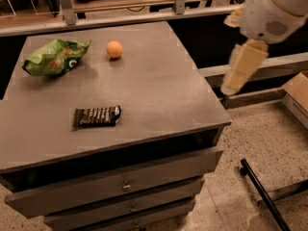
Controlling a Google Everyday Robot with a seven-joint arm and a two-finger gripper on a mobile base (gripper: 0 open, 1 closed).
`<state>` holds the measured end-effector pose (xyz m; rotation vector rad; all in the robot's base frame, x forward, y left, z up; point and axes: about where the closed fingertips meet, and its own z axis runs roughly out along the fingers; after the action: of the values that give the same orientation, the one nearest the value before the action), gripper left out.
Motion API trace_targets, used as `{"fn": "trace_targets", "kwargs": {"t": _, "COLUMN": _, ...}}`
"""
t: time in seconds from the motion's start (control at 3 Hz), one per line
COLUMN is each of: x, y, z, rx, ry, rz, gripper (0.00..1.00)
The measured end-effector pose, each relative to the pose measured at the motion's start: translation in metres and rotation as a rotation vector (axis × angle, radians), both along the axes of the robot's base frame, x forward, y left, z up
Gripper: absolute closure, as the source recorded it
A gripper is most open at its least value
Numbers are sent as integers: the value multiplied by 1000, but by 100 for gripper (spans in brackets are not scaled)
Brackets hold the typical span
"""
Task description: Move orange near rxbar chocolate
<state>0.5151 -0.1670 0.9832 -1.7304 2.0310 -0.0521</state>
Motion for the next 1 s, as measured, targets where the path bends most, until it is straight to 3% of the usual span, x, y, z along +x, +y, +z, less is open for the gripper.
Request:
{"fn": "trace_targets", "kwargs": {"t": 0.33, "x": 70, "y": 48, "z": 21, "rx": 150, "ry": -122, "rz": 45, "gripper": 0}}
{"fn": "trace_targets", "kwargs": {"t": 0.67, "x": 98, "y": 93, "z": 40, "rx": 176, "ry": -159, "rz": 60, "gripper": 0}}
{"fn": "trace_targets", "kwargs": {"t": 1.0, "x": 110, "y": 126, "z": 40, "rx": 123, "ry": -172, "rz": 95, "gripper": 0}}
